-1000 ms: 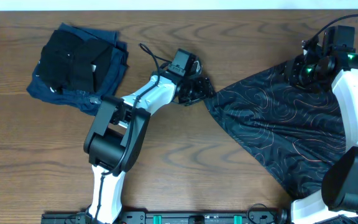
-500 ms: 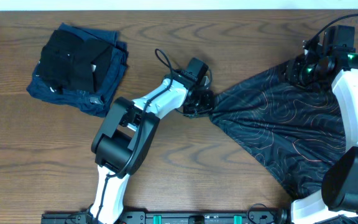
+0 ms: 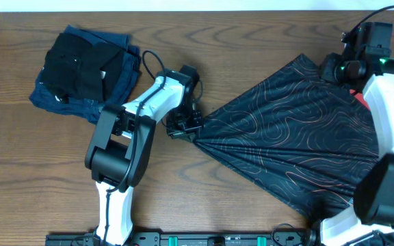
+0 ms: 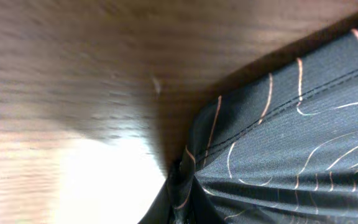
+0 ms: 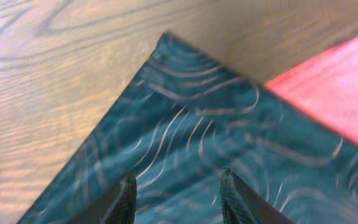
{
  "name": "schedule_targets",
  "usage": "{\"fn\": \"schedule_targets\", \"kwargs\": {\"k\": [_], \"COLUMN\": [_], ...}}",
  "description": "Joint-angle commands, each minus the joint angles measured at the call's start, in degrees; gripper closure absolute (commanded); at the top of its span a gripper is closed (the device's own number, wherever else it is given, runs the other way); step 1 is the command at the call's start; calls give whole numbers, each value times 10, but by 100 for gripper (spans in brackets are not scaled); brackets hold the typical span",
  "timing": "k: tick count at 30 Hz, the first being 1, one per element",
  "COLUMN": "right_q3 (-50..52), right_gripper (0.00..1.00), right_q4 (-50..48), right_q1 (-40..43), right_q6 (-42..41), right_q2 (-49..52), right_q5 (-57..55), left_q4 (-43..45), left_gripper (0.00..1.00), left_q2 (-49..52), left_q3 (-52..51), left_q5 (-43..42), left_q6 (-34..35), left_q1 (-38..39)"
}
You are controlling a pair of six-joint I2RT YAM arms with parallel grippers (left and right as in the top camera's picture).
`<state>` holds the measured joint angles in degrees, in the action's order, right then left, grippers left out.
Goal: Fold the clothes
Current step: 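Grasp the t-shirt edges with both grippers and pull it leftward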
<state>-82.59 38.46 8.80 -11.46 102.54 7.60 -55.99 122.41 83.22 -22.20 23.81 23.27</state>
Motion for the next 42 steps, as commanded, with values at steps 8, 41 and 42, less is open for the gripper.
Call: {"fn": "schedule_targets", "kwargs": {"k": [8,41,42], "right_q3": [-6,-7,-7], "right_gripper": [59,99,99], "right_q4": [-131,-265,-257], "right_q1": [-33,-34,-30], "right_q6": [135,157,155], "right_q2": [140,231,219], "right_q5": [-61,-61,-61], "left_q4": [5,5,5], "left_gripper": [94,94,94], "left_q2": [30,30,30], "left_q3": [-24,-24,-23], "left_q5": [92,72,73], "left_q6": [-47,-47,-47], "left_q1": [-11,-11,-11]}}
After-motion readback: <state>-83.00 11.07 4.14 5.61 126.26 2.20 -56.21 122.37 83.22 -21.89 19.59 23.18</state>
